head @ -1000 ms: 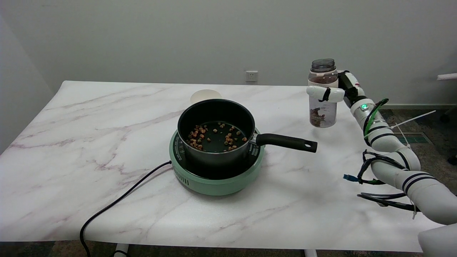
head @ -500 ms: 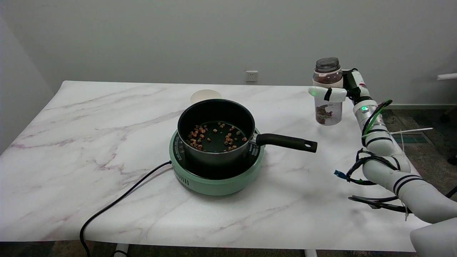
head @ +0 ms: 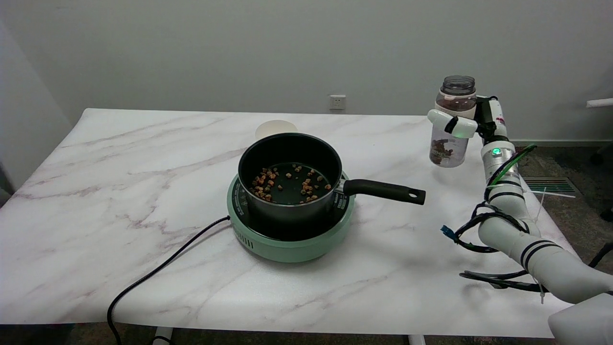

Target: Place the bottle onto the table.

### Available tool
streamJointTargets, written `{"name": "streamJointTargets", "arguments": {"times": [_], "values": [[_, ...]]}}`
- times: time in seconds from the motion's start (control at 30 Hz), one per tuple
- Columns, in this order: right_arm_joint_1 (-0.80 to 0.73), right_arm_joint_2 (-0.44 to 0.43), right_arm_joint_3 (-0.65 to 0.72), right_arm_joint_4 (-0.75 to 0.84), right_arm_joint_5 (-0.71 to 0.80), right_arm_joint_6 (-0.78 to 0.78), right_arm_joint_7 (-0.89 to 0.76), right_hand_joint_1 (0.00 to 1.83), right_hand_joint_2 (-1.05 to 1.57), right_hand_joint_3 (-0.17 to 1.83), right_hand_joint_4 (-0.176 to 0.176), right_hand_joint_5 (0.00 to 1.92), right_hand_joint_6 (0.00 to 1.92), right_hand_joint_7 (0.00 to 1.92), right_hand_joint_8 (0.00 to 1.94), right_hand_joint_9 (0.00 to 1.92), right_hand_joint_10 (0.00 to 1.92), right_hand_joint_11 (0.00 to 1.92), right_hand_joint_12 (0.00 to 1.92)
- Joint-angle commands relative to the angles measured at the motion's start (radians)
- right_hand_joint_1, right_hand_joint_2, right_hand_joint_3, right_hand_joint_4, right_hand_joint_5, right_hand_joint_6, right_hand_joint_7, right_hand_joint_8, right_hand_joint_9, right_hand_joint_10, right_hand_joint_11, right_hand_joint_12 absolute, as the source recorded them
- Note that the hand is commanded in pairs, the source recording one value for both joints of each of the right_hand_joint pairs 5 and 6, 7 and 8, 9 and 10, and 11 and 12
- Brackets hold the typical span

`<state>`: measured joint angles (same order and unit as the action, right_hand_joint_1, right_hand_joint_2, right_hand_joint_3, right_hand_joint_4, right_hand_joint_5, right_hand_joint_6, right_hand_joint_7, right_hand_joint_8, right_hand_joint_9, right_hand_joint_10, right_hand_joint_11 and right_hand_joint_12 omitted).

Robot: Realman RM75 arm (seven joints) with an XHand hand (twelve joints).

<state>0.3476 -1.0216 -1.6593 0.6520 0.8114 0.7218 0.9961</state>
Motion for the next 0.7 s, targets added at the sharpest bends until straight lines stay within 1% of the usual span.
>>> {"name": "streamJointTargets", "arguments": {"times": [0.03,0.33,0.5,0.7], "values": [[0.003,-0.006,-0.133,-0.025,0.285,0.07,0.038,1.27,1.04,0.66,0.0,1.61,1.61,1.54,1.54,1.52,1.52,1.24,1.24],[0.016,-0.02,-0.164,-0.053,0.276,0.064,0.075,1.29,0.9,0.77,0.0,1.56,1.56,1.5,1.5,1.49,1.49,1.22,1.22],[0.009,-0.02,-0.172,-0.053,0.245,0.064,0.075,1.31,0.82,0.82,0.0,1.52,1.52,1.48,1.48,1.48,1.48,1.2,1.2],[0.014,-0.029,-0.172,-0.092,0.129,0.103,0.067,1.32,0.8,0.83,0.0,1.53,1.53,1.49,1.49,1.49,1.49,1.21,1.21]]}}
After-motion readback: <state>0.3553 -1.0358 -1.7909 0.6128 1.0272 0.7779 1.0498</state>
